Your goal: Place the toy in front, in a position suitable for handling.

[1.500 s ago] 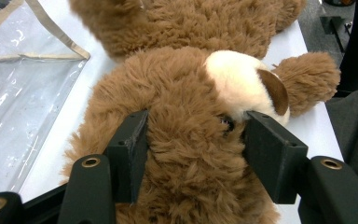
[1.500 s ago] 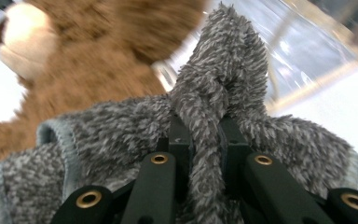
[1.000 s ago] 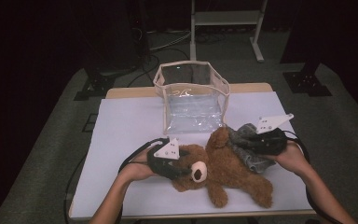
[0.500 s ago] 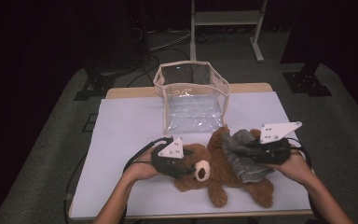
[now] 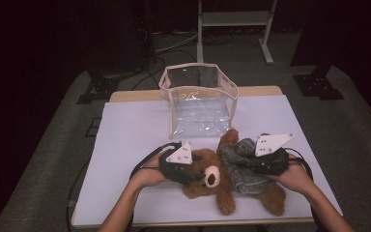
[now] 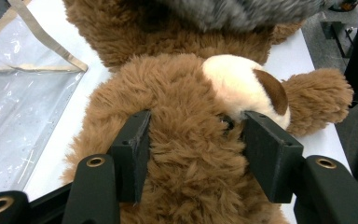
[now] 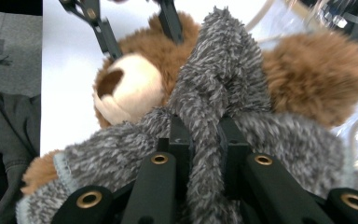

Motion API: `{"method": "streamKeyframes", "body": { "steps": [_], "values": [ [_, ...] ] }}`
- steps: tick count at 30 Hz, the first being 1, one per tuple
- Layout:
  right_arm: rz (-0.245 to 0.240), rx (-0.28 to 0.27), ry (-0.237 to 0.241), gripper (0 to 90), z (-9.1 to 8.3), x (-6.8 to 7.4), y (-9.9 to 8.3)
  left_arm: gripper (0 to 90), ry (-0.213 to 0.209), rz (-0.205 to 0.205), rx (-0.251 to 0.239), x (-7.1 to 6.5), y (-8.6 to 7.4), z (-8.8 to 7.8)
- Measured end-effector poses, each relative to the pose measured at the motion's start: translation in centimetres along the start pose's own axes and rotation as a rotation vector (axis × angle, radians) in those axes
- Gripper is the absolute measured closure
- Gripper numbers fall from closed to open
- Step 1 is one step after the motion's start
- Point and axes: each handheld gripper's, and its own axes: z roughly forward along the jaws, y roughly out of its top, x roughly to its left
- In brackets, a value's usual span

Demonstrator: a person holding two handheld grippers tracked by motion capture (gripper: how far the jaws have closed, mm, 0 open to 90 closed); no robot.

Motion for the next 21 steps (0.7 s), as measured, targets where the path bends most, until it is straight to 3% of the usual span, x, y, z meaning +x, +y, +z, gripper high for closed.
{"method": "streamKeyframes", "body": {
  "steps": [4,7,9,14,18,21],
  "values": [
    [-0.036,-0.041,0.002,78.8,-0.1,0.7,2.0,43.4,0.004,0.007,0.013,-0.1,0.2,0.0],
    [-0.073,-0.036,0.004,78.8,1.3,1.0,3.7,43.4,0.004,0.004,0.011,-0.2,0.2,0.0],
    [-0.083,-0.003,0.008,78.7,2.9,0.8,4.1,43.4,0.003,0.002,0.011,-0.3,0.2,0.0],
    [-0.023,0.077,-0.016,78.8,4.7,-1.0,2.6,43.5,0.004,0.004,0.002,-0.3,0.0,-0.1],
    [0.035,0.084,-0.053,78.9,3.6,-2.4,1.3,43.6,0.004,-0.001,-0.002,-0.3,0.0,-0.1],
    [0.042,0.064,-0.065,78.9,2.7,-2.3,1.5,43.6,0.003,0.003,-0.001,-0.3,0.1,0.0]
  ]
}}
